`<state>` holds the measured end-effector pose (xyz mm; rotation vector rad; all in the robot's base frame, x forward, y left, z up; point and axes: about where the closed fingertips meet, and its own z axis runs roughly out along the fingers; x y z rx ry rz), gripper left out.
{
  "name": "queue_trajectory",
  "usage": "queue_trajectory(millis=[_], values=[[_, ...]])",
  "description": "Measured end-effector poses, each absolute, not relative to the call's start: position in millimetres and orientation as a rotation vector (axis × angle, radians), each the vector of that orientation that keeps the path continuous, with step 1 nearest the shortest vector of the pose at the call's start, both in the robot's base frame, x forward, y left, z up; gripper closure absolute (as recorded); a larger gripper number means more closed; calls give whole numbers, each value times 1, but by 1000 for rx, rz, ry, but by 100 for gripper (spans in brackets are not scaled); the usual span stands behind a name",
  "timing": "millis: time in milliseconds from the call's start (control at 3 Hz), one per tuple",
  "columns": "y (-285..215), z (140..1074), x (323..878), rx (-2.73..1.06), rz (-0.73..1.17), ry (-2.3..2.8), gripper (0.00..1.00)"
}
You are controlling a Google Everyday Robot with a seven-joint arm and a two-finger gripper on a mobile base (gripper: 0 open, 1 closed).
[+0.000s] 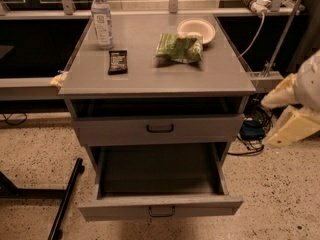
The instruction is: Close middle drawer
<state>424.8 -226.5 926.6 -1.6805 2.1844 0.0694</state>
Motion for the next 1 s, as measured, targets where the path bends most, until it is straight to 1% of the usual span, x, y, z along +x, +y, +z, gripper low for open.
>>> queue_trajectory(millis=[333, 667, 1000], values=[[-233, 866, 407, -1637, 289, 2198, 64], [-234, 821, 390, -1594, 461, 2220, 87], [-231, 813, 385, -1592, 493, 2230, 100]])
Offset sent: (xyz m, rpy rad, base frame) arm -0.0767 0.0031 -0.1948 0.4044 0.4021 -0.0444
